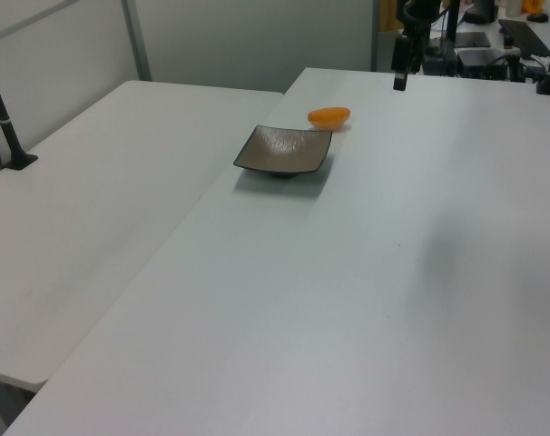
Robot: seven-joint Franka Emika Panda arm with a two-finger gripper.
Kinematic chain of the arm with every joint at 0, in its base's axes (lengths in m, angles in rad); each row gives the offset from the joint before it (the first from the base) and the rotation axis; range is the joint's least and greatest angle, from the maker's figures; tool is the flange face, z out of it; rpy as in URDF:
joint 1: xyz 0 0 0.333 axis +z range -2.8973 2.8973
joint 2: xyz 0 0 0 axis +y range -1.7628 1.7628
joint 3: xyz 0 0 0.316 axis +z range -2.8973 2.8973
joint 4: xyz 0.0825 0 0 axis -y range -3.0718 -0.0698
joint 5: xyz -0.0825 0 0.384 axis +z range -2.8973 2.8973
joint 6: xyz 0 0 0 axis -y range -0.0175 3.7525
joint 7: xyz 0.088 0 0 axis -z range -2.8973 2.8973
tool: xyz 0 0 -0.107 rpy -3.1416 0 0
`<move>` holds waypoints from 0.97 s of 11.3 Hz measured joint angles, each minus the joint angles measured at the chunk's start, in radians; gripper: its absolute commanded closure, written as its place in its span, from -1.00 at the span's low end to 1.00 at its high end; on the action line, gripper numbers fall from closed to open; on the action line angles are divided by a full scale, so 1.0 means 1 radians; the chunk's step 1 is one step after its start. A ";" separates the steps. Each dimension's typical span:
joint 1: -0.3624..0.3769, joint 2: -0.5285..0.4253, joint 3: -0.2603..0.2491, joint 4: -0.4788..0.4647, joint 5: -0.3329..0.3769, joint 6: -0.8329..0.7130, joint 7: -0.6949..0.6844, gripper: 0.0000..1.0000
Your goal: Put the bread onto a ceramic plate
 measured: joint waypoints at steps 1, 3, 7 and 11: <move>0.000 0.000 0.000 0.000 0.000 0.000 -0.001 -1.00; 0.000 0.003 -0.001 -0.001 0.000 0.019 -0.001 -1.00; -0.024 0.075 -0.011 -0.013 -0.022 0.217 -0.107 -1.00; -0.124 0.227 -0.021 -0.016 -0.129 0.543 -0.282 -1.00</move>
